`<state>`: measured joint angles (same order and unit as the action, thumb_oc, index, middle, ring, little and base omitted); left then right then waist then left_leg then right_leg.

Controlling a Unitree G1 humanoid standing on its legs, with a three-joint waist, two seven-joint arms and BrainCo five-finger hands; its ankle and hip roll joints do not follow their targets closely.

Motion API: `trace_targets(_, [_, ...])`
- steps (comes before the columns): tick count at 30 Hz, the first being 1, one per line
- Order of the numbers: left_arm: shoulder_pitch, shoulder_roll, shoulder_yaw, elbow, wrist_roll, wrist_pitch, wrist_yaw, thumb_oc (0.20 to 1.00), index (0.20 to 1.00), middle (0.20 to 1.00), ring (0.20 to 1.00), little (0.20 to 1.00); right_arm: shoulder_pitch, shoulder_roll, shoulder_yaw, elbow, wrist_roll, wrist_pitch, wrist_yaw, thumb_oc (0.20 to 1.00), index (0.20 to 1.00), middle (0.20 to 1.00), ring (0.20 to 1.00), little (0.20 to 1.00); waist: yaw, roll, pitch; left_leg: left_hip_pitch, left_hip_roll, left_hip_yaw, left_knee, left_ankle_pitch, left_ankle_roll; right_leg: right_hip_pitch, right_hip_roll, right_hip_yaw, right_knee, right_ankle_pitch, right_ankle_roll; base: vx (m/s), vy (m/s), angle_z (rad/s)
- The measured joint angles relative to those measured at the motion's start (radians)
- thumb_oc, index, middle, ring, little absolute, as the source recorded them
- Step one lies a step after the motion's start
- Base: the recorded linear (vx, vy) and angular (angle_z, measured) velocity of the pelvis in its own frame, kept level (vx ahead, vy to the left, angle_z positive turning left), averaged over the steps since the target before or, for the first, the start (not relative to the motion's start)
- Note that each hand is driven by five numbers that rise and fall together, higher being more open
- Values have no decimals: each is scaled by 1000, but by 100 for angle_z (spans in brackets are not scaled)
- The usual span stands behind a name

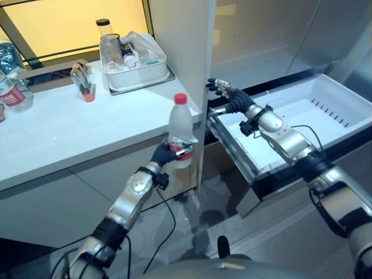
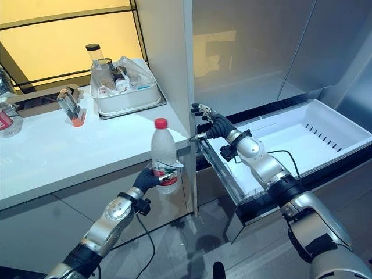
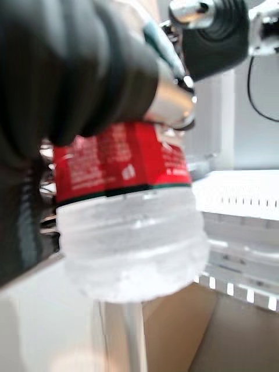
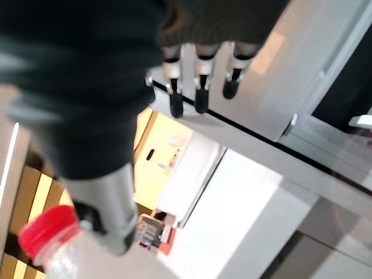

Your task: Take the drinks into the refrigerator

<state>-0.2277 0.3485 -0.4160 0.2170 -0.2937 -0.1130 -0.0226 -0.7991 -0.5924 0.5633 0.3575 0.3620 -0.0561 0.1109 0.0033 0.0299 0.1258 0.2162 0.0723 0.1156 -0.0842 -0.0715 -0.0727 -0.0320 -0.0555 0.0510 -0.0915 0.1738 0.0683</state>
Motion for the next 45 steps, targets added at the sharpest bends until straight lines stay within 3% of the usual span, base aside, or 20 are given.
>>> trace_targets(5, [-5,4,-2,2,76,0,38,200,200,200,200,200,-5,33,1,11,30,4,-15,1000,1000,1000,1000,1000,-14,10,0,0,7,-8,2,3,-5,-1,5,-8,0,3,-6,8,-3,4])
trace_targets(12, [-86,8,-13,103,203,-4,96,200,200,200,200,200,-30,36,51,11,198,22,2,1000,1000,1000,1000,1000,-15,16,-1,-2,12,-9,3,8,-12,-2,12,-9,0,3,-13,0,0,0])
trace_targets(18, [-87,12,-12,104,203,-4,120,200,200,200,200,200,-49,36,79,-183,263,18,51,1000,1000,1000,1000,1000,-10,18,0,-5,19,-12,1,11,-17,-4,18,-17,0,5,-22,7,-2,3])
trace_targets(23, [-60,23,41,79,202,-7,131,200,200,200,200,200,15,-18,21,-359,274,-15,61,1000,1000,1000,1000,1000,-8,17,0,-3,15,-15,-2,11,-17,3,15,-27,0,1,-16,4,-5,6])
trace_targets(32, [-11,16,102,36,193,-17,134,200,200,200,200,200,180,-118,-127,-502,272,-34,64,1000,1000,1000,1000,1000,-7,17,0,-1,17,-18,-2,11,-17,7,16,-31,0,-1,-16,1,0,1])
trace_targets(37, [-9,14,103,36,190,-19,131,200,200,200,200,200,187,-168,-131,-504,257,-35,70,1000,1000,1000,1000,1000,-13,17,0,4,18,-17,-2,11,-17,11,17,-30,0,-3,-13,0,0,0])
trace_targets(45, [-10,21,103,15,150,-23,119,200,200,200,200,200,162,-145,-123,-360,216,-32,51,1000,1000,1000,1000,1000,-8,15,1,18,20,-18,-2,10,-16,25,18,-32,0,-7,-15,0,0,0])
